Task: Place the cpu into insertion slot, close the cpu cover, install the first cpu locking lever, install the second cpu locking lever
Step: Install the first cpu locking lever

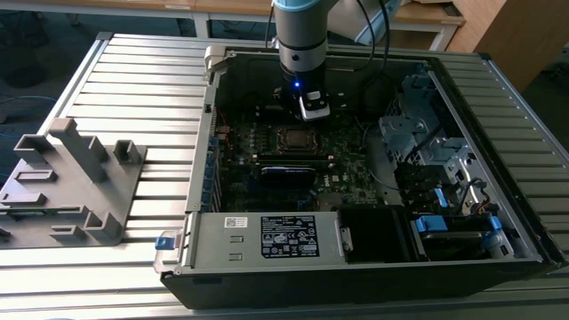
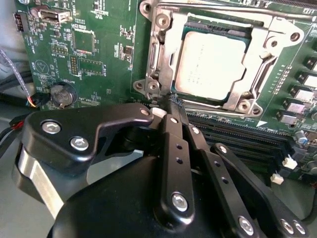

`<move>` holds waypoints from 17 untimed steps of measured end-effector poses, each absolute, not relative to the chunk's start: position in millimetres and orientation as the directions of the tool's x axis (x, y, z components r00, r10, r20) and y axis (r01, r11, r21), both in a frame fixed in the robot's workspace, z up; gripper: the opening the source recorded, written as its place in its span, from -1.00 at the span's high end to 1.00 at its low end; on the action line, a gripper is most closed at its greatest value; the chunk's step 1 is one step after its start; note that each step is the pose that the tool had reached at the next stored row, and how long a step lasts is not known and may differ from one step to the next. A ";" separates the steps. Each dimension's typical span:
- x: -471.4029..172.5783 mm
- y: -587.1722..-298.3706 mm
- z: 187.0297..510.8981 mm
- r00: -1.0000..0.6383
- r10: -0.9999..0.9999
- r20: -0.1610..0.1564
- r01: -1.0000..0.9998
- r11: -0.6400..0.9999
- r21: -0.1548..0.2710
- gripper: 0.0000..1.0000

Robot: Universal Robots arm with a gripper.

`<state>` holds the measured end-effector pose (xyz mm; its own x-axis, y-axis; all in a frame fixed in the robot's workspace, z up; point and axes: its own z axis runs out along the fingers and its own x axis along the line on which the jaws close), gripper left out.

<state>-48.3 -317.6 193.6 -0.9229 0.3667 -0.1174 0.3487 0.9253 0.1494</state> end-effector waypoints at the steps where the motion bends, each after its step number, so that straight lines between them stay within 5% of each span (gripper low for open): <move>1: -48.2 -317.5 193.5 -0.923 0.367 -0.118 0.349 0.925 0.150 0.79; 10: -48.3 -317.5 205.5 -0.923 0.367 -0.118 0.349 0.925 0.150 0.79; 17: -49.2 -317.4 205.7 -0.923 0.372 -0.101 0.349 0.918 0.191 0.79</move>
<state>-49.2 -317.4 205.7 -0.9228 0.3717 -0.1009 0.3487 0.9175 0.1911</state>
